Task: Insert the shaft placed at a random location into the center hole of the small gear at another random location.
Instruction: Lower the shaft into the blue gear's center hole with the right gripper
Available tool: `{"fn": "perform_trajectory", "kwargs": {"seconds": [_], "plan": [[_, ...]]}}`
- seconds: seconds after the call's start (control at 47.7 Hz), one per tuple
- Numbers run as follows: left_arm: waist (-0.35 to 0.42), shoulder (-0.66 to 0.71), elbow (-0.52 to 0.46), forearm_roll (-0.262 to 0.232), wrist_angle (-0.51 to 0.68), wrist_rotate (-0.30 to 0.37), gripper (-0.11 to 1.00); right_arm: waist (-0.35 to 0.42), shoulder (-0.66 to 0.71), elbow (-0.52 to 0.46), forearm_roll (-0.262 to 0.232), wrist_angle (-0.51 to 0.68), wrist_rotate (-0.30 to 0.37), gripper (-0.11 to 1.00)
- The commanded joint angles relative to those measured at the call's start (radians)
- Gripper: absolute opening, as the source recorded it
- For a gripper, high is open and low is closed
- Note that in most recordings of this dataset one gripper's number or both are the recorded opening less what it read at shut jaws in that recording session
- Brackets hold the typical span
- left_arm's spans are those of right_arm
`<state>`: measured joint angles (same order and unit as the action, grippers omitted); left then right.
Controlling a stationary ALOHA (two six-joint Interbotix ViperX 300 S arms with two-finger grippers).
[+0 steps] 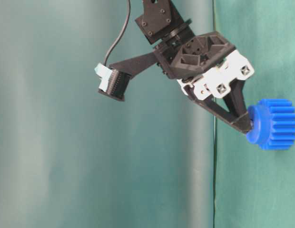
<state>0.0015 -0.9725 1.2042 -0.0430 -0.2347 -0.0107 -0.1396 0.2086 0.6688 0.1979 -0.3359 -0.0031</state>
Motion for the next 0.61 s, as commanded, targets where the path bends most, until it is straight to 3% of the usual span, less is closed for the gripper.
{"fn": "perform_trajectory", "kwargs": {"seconds": [0.0,0.44,0.482,0.587], "plan": [[0.002,0.005,-0.009,0.000,-0.006,-0.002,0.00,0.002,-0.012,-0.008,0.003,-0.009,0.002,0.16],[0.002,0.005,-0.009,-0.002,-0.005,-0.002,0.00,0.005,-0.012,-0.006,0.002,-0.005,0.002,0.17],[0.002,0.003,-0.008,-0.002,-0.005,-0.002,0.00,0.005,-0.012,-0.008,0.002,-0.005,0.002,0.24],[0.002,0.005,-0.008,0.000,-0.006,-0.002,0.00,0.006,-0.012,-0.008,0.003,-0.005,0.002,0.55]]}}
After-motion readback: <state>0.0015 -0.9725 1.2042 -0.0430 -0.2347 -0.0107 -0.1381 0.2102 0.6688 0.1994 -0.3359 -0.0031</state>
